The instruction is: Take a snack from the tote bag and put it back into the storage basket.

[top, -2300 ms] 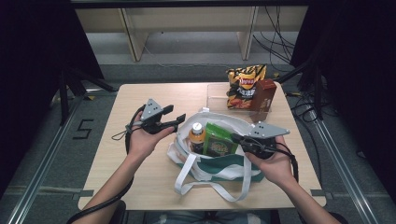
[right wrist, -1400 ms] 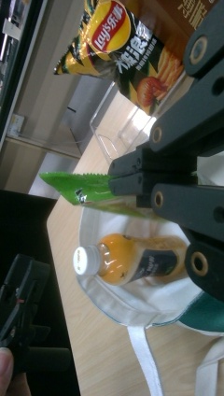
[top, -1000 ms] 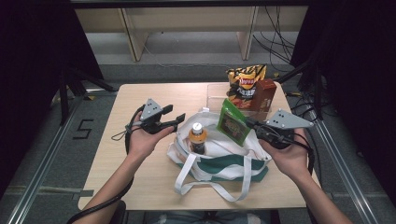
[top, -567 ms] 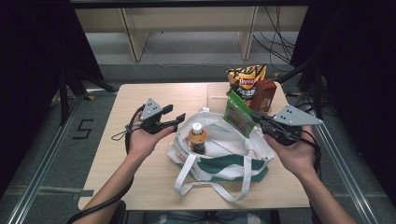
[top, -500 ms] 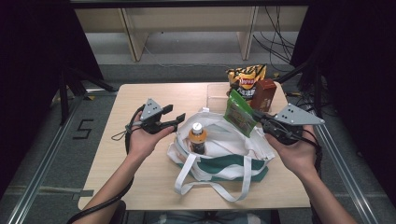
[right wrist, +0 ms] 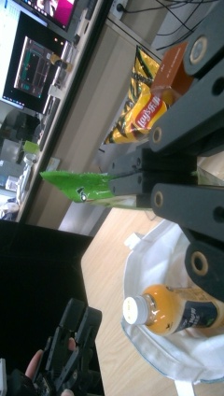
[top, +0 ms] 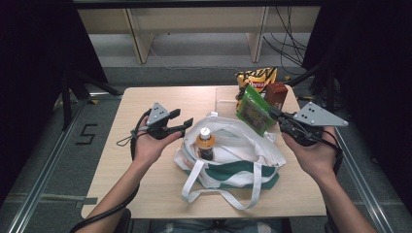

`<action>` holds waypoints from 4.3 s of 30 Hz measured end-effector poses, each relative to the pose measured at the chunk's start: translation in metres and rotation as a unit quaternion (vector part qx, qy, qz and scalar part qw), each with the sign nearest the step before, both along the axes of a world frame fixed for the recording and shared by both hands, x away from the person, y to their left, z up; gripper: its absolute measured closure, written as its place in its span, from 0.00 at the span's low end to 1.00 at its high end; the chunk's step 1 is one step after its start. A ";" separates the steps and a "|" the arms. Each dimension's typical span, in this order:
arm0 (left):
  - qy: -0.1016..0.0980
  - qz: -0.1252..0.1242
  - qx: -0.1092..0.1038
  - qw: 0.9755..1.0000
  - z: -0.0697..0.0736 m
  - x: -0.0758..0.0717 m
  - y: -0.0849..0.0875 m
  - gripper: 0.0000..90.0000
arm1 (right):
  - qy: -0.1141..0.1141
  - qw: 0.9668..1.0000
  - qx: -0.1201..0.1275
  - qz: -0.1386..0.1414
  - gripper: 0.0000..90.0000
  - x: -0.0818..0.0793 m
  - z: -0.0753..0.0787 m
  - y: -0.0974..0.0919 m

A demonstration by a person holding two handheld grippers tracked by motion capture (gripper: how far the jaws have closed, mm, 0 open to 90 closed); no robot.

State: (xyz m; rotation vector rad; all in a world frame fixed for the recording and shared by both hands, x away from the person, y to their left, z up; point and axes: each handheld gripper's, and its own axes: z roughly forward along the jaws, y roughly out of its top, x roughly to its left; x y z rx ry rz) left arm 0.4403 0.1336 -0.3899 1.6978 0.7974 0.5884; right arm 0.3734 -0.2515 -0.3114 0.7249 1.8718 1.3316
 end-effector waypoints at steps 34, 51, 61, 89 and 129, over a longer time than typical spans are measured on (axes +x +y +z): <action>-0.005 0.005 -0.005 1.000 0.002 0.000 0.002 0.43 | -0.008 0.999 0.007 -0.035 1.00 0.033 0.009 -0.008; -0.005 0.005 -0.005 1.000 0.002 0.000 0.003 0.43 | -0.003 0.999 0.004 -0.047 1.00 0.066 0.011 -0.001; -0.004 0.004 -0.007 1.000 0.000 0.001 0.003 0.43 | 0.009 0.999 0.003 -0.051 1.00 0.088 0.006 0.002; -0.002 0.003 -0.005 1.000 0.000 0.001 0.003 0.43 | 0.030 0.997 -0.008 -0.066 1.00 0.130 -0.007 0.017; 0.000 0.005 -0.005 1.000 -0.001 0.002 0.005 0.43 | 0.041 0.996 -0.030 -0.068 1.00 0.167 -0.031 0.033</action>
